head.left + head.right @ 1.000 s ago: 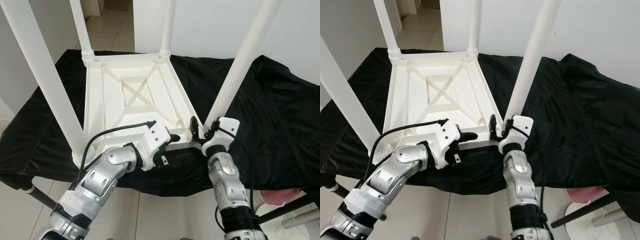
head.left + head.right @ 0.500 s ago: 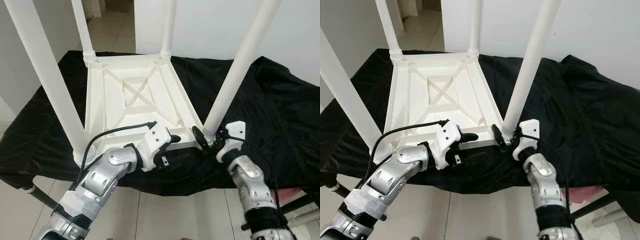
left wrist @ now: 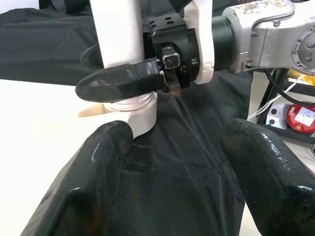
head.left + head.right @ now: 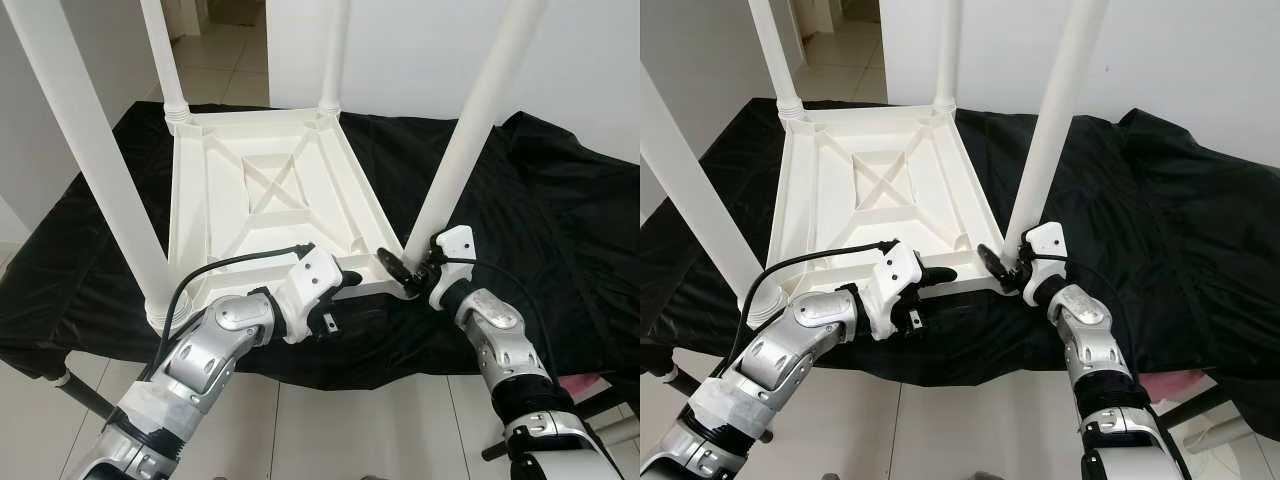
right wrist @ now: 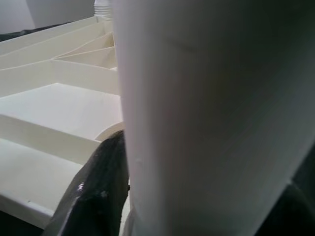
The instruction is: Building children table
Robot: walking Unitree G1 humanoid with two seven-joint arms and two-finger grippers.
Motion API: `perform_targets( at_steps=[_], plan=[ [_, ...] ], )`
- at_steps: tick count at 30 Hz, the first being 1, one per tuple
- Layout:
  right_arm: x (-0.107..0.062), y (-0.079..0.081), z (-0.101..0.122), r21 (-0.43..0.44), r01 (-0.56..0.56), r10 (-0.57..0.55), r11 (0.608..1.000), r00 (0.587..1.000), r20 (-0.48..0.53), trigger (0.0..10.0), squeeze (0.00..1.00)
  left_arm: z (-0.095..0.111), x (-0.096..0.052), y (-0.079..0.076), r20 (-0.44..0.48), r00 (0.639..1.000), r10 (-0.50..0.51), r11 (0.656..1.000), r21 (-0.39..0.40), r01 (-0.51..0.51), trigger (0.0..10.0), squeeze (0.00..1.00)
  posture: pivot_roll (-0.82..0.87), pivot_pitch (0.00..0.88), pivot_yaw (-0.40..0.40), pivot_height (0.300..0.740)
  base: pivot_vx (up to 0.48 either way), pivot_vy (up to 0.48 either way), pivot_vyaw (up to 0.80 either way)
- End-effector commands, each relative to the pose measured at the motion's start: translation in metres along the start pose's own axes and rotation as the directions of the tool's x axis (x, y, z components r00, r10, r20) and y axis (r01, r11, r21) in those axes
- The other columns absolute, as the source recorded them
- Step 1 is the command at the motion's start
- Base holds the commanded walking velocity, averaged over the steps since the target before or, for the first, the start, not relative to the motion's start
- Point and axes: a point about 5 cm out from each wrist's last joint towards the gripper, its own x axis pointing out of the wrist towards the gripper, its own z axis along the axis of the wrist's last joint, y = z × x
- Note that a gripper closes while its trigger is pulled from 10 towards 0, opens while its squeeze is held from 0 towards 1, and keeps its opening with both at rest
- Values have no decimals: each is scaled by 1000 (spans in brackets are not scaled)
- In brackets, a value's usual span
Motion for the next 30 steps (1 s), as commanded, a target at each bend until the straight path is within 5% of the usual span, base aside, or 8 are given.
perform_targets(
  at_steps=[1, 8, 9, 21, 30],
  plan=[
    [4, 3, -1, -5, -35, 35, 999, 999, -6, 0, 0, 2, 1, -5, -10, 997, -72, 997, 19, 72, 10000, 0, -16, 0, -22, 740, 0, 0, 0],
    [2, 3, -4, 10, -37, 37, 999, 999, -13, 0, 0, 2, 0, -5, -9, 998, -65, 998, 18, 65, 10000, 0, -14, 0, -27, 740, 0, 0, 0],
    [0, 3, -7, 16, -22, 22, 1000, 1000, -17, 10000, 0, 1, 0, -6, -10, 998, -63, 998, 15, 63, 10000, 0, -17, 0, -28, 740, 0, 0, 0],
    [-10, 9, -7, 36, 155, -155, 987, 988, -2, 10000, 0, 0, 1, -7, -9, 998, -69, 998, 11, 69, 10000, 0, -27, 0, -23, 740, 0, 0, 0],
    [-12, 24, -6, 98, 351, -354, 931, 935, 6, 10000, 0, 0, 2, -6, -10, 997, -71, 997, 12, 71, 10000, 0, -30, 0, -25, 740, 0, 0, 0]
  ],
)
